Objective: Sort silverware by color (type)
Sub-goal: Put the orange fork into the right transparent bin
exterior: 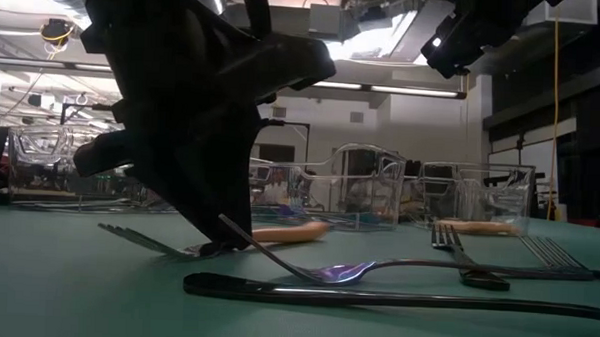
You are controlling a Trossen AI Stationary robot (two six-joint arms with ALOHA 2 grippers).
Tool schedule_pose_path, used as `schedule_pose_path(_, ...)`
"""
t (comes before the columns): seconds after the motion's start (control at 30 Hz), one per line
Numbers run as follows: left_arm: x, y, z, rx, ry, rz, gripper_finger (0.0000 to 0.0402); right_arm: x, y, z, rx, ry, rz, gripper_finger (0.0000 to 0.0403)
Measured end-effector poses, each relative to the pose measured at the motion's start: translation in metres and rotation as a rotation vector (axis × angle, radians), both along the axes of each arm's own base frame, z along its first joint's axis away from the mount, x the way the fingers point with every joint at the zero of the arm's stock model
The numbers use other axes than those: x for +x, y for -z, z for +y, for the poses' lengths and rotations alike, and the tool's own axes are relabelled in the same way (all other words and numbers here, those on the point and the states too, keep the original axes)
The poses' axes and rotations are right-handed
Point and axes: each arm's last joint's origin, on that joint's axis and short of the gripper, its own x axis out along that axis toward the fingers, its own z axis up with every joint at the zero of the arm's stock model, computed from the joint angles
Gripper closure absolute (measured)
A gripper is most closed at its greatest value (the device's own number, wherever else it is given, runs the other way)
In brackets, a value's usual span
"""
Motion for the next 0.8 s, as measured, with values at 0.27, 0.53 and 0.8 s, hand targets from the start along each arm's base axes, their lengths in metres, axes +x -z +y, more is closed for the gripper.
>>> schedule_pose_path(0.27, 0.0, 0.001, 0.0, 0.03, 0.041, 0.005, 0.0389, 0.0, 0.0, 0.0, 0.0, 0.0, 0.001, 0.0333)
schedule_pose_path(0.53, 0.007, -0.005, -0.001, 0.138, 0.161, 0.0, 0.0388, 0.0, 0.0, 0.0, 0.0, 0.0, 0.002, 0.0333)
schedule_pose_path(0.8, 0.016, -0.015, 0.0, 0.29, 0.31, 0.008, 0.0391, 0.0, 0.0, 0.0, 0.004, 0.004, 0.003, 0.0333)
